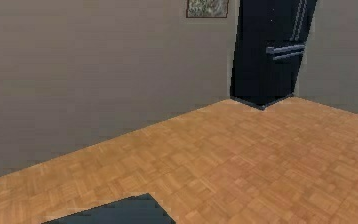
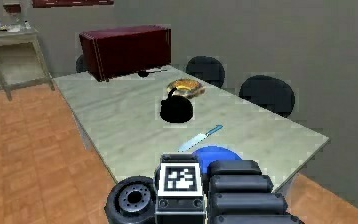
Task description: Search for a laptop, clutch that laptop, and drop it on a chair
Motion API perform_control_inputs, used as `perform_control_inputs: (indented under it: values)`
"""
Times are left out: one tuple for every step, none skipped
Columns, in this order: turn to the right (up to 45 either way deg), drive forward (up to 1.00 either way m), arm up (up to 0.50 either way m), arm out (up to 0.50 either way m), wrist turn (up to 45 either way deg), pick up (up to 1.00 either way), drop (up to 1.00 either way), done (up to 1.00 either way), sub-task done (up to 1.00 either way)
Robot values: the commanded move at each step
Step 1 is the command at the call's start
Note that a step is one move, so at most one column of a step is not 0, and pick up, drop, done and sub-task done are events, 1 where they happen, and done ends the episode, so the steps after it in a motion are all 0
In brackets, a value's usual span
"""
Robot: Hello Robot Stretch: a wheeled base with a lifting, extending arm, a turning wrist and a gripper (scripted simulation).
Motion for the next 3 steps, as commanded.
perform_control_inputs:
  values:
    - [-45.0,0.0,0.0,0.0,0.0,0.0,0.0,0.0,0.0]
    - [45.0,0.0,0.0,0.0,0.0,0.0,0.0,0.0,0.0]
    - [45.0,0.0,0.0,0.0,0.0,0.0,0.0,0.0,0.0]
